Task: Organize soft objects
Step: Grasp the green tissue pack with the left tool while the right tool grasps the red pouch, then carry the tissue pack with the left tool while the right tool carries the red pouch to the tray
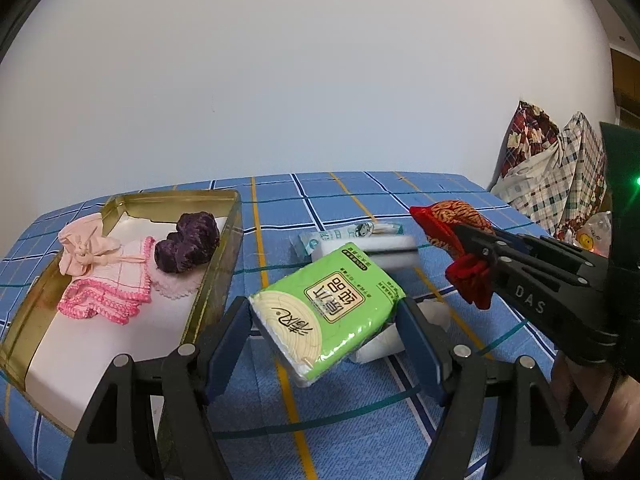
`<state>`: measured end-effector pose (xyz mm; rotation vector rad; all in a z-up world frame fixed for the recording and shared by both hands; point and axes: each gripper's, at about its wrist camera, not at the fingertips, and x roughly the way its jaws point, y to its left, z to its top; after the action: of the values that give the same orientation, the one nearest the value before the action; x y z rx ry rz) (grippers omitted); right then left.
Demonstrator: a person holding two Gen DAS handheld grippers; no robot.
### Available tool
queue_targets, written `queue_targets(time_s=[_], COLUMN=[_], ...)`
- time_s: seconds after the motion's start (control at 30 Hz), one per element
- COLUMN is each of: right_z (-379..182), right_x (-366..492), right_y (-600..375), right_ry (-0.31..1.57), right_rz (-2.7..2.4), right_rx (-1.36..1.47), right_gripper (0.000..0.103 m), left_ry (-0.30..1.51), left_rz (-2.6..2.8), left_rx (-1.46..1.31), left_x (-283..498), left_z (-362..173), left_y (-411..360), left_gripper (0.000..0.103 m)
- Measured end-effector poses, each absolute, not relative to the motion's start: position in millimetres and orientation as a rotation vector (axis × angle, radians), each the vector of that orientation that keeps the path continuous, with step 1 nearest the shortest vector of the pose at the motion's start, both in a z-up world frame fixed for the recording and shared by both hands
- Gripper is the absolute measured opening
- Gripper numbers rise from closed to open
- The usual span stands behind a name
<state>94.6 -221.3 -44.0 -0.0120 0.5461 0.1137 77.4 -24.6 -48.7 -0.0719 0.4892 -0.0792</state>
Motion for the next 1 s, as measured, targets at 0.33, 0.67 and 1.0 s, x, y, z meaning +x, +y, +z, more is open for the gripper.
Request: queue_targets(time_s=[0.33,0.67,1.0], right_z=[-39,-35,-32], right_x=[86,77,69], right_y=[-221,-220,-218], right_ry=[0.487,0.437,0.402], right_rz=[0.118,0.120,0.131], right_rx=[-0.013,-0.015,-0.006], right_gripper=[0.012,0.012,0.012], left_ry=[0.461,0.428,0.376], left_rz=[-0.058,-0.033,-0.016], left_rx=[-0.069,-0.065,-0.061], left_x=[72,63,56], left_z=[-47,-45,-42], left_y=[-26,-28,-28], left_gripper=[0.076,0.076,0.076])
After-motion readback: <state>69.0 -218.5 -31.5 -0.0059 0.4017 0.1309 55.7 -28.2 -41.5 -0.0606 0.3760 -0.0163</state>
